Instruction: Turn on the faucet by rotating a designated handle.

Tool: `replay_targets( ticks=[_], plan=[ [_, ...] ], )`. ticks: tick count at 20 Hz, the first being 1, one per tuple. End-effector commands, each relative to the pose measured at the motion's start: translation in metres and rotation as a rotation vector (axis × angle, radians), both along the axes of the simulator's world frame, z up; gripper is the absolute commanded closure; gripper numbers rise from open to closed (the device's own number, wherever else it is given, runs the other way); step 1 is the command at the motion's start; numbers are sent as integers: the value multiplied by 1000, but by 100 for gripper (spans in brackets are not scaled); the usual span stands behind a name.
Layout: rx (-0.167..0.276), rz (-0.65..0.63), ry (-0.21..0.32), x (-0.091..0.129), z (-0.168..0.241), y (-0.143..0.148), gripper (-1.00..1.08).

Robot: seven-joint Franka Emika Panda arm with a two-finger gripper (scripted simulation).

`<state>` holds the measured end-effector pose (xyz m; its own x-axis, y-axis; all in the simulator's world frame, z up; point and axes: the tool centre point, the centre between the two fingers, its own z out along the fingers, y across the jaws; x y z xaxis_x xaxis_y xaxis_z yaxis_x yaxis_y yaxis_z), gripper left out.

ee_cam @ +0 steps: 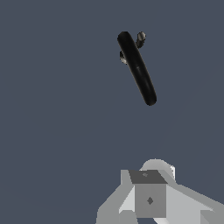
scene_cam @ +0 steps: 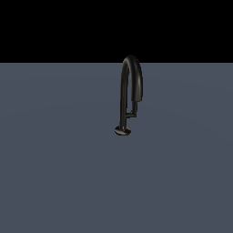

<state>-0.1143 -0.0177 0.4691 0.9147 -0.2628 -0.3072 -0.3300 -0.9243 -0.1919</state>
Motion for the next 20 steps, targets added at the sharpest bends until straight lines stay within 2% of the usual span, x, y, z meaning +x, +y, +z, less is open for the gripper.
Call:
replay_targets(
  ticks=[1,20],
  plan=[
    [32,-31,36,14,-7,-2,108],
    [283,-269,319,107,-77,-27,108]
  ],
)
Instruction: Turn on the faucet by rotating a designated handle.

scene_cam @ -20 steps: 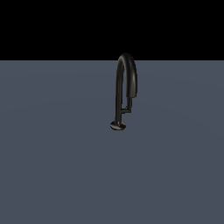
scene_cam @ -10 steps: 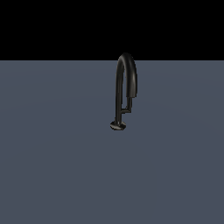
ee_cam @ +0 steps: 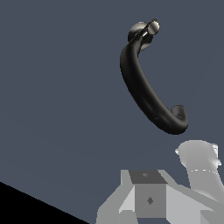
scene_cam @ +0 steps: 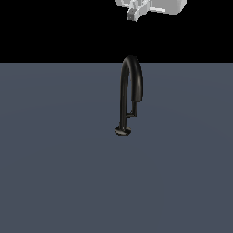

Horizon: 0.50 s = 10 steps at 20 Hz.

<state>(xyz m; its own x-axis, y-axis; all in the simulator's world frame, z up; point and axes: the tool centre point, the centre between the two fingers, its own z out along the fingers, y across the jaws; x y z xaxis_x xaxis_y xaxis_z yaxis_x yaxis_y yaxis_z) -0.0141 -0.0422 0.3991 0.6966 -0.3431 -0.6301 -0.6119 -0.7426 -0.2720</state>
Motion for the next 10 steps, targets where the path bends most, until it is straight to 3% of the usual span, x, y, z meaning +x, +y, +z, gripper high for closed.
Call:
replay_targets(
  ticks=[1,10],
  plan=[
    [36,-33,39,11,-12,-4,108],
    [167,-156,185,47,-60,-16,108]
  ],
)
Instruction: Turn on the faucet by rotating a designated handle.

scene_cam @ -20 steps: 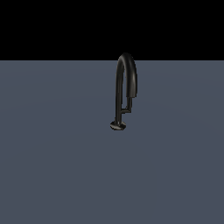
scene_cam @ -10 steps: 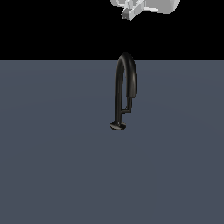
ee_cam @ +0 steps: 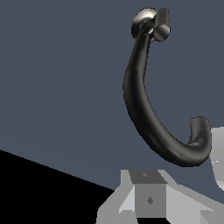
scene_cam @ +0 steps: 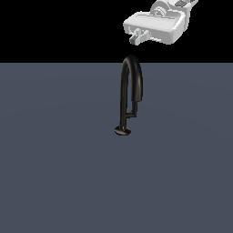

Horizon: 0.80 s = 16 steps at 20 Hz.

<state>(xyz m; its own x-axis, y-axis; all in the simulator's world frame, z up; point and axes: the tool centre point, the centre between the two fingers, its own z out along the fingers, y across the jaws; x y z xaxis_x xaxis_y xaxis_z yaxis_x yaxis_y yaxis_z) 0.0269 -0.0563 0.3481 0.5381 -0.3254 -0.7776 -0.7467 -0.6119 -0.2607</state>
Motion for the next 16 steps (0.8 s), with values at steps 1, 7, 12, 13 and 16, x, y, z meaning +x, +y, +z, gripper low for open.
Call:
replay_targets(
  ticks=[1,7,12,13,16],
  plan=[
    [39,-36,43,9,-15,-3,108],
    [136,-127,151,29,-54,-11,108],
    [224,-212,249,43,-92,-15,108],
    [241,-229,269,45,-100,-16,108],
    [292,-279,327,51,-123,-17,108]
  ],
)
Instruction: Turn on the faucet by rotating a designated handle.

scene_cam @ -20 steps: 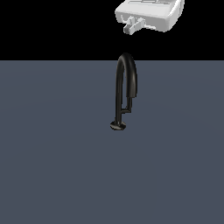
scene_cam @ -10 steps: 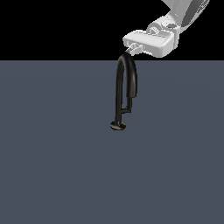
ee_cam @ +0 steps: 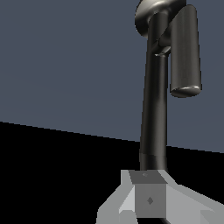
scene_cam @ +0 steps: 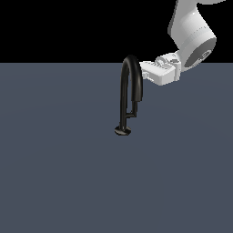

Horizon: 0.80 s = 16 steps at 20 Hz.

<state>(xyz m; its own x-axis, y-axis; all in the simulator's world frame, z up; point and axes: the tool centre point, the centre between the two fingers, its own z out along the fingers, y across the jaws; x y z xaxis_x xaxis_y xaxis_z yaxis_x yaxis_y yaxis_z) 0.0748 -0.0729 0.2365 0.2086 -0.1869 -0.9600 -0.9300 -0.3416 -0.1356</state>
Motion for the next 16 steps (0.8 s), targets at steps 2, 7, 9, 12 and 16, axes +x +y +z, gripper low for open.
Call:
replay_targets(
  ticks=[2,7,9,12,16],
  plan=[
    [60,-58,67,6,-27,-1,108],
    [132,-130,151,11,-61,1,108],
    [156,-154,179,12,-73,2,108],
    [183,-181,211,12,-86,4,108],
    [200,-199,231,12,-95,6,108]
  ],
)
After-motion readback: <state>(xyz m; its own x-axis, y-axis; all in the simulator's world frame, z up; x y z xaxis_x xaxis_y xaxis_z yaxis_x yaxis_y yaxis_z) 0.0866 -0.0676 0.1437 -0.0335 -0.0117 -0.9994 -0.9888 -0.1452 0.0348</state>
